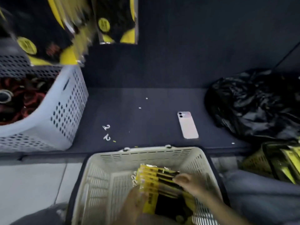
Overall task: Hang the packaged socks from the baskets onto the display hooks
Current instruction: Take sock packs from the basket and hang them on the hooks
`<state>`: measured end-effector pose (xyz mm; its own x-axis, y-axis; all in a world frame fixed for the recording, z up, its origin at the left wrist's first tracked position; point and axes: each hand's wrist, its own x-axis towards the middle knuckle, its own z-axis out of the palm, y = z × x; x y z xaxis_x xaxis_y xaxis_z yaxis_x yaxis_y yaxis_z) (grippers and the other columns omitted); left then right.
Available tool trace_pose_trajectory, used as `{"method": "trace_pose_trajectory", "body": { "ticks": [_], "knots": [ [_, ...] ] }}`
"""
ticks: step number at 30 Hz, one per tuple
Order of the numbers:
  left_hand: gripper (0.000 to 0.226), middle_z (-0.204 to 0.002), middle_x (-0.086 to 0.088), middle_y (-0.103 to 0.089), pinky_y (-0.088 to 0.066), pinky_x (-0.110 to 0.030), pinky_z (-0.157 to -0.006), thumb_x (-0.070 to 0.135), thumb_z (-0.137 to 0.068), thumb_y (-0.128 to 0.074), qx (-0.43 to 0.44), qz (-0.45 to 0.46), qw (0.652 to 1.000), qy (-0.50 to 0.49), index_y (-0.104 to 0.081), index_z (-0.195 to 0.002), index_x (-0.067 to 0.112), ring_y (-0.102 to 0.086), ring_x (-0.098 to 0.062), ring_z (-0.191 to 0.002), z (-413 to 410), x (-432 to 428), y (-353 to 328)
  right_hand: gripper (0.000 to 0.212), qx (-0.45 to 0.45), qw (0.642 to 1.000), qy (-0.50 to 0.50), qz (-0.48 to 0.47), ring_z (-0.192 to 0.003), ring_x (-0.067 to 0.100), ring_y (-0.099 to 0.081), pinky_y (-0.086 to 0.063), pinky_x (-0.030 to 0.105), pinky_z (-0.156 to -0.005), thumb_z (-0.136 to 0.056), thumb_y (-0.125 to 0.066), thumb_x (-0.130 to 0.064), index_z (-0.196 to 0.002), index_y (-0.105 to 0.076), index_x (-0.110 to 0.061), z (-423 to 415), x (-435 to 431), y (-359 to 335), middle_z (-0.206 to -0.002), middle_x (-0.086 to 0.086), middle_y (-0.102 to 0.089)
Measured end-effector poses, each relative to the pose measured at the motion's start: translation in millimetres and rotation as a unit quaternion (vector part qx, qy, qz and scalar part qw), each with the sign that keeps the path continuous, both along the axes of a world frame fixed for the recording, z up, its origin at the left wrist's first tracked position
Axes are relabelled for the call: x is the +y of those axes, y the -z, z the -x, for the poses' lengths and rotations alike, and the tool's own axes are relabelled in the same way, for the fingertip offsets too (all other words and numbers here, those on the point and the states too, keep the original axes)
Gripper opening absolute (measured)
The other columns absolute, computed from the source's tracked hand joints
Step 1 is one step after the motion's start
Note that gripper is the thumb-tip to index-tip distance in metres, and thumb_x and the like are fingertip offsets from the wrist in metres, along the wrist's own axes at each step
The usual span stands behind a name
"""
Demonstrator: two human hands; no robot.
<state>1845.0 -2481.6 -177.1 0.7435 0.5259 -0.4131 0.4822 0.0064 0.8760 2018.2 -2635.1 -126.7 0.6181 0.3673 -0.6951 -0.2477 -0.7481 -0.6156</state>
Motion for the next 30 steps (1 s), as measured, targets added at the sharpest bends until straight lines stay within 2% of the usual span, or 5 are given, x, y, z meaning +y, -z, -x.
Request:
{"method": "trace_pose_trajectory", "body": {
  "ticks": [7, 11, 15, 25, 30],
  "knots": [
    [0.011, -0.094, 0.007, -0.072, -0.054, -0.020, -0.066, 0.032, -0.090, -0.063, 0.048, 0.011, 0.997, 0.062, -0.065, -0.101, 0.029, -0.068, -0.005, -0.083, 8.3, 22.6, 57.6, 0.083, -0.086, 0.988, -0.120, 0.046, -0.127, 0.020, -0.047, -0.040, 0.035, -0.107, -0.073, -0.081, -0.037, -0.141, -0.040, -0.010, -3.8, -0.2, 50.3, -0.141, 0.007, -0.046],
    [0.030, -0.096, 0.015, -0.066, -0.049, -0.021, -0.071, 0.039, -0.081, -0.071, 0.035, 0.020, 0.994, 0.101, -0.059, -0.107, 0.031, -0.061, 0.006, -0.083, 12.8, 19.7, 79.5, 0.101, -0.123, 0.953, -0.259, 0.097, -0.130, 0.019, -0.040, -0.034, 0.033, -0.109, -0.063, -0.075, -0.064, -0.145, -0.034, -0.024, -10.9, 13.2, 75.6, -0.143, 0.001, -0.042],
    [0.024, -0.088, -0.014, -0.067, -0.055, -0.037, -0.069, 0.016, -0.079, -0.075, 0.045, 0.070, 0.996, 0.032, -0.063, -0.096, 0.005, -0.062, -0.029, -0.083, 11.2, 15.0, 91.7, 0.103, -0.124, 0.890, -0.407, 0.162, -0.137, 0.024, -0.027, -0.028, 0.036, -0.111, -0.062, -0.070, -0.071, -0.142, -0.034, -0.016, 7.4, 27.1, 95.1, -0.147, 0.004, -0.031],
    [0.046, -0.094, -0.016, -0.073, -0.057, -0.054, -0.077, 0.006, -0.059, -0.087, 0.059, 0.173, 0.980, -0.075, -0.066, -0.098, -0.002, -0.069, -0.036, -0.090, 7.9, 21.3, 77.2, 0.076, -0.115, 0.916, -0.367, 0.114, -0.118, 0.017, -0.056, -0.048, 0.030, -0.093, -0.068, -0.078, -0.052, -0.132, -0.049, -0.026, 15.8, 27.0, 90.9, -0.131, -0.005, -0.059],
    [0.056, -0.104, 0.001, -0.073, -0.057, -0.033, -0.074, 0.018, -0.064, -0.088, 0.147, 0.257, 0.955, -0.015, -0.060, -0.113, 0.015, -0.068, -0.019, -0.098, 7.5, 42.9, 38.7, 0.089, -0.108, 0.944, -0.305, 0.064, -0.119, 0.011, -0.055, -0.043, 0.023, -0.096, -0.059, -0.082, -0.056, -0.136, -0.048, -0.029, -0.6, 26.4, 50.6, -0.132, -0.009, -0.058]
  ]
}}
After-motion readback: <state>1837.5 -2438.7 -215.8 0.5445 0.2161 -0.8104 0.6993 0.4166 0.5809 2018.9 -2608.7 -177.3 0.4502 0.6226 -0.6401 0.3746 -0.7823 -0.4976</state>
